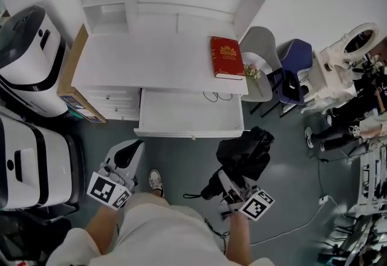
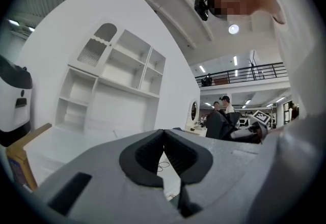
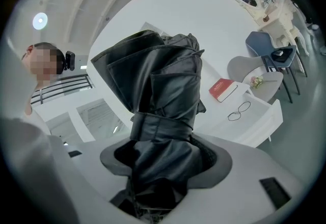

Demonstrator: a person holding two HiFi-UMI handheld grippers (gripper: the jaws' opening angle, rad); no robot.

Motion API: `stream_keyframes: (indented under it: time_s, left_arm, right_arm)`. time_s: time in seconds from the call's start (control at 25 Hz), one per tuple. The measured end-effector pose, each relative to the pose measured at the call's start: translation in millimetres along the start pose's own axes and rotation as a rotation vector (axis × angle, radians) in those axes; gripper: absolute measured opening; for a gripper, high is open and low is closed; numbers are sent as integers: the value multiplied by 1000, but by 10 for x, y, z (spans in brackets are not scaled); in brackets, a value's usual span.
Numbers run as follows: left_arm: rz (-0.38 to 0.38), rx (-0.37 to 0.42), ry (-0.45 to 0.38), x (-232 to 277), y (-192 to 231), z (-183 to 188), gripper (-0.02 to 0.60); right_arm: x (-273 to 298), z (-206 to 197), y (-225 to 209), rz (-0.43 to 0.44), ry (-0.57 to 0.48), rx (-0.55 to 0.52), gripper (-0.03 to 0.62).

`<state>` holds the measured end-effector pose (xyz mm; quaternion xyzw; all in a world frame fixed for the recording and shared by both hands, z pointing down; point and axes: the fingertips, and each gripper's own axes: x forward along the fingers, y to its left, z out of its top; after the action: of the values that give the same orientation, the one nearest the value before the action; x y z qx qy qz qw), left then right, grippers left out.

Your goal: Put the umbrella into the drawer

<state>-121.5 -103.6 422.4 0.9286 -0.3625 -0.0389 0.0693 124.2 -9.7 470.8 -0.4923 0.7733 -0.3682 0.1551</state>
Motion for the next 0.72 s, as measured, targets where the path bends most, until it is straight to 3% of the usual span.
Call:
stream_keyframes:
  time_s: [0.16,0.36,0.72]
  left_arm:
    - [-52,-30,15,470,210,-27,14]
    - [-98,-37,24,870,82,-57,15]
    - [8,18,19,1466,62,101,14]
  right_arm:
    - [278,153,-88,-28,-18,25,264]
    - [328,267,-369,-63,1,41,264]
    - [663,735,-1009,-13,92,47,264]
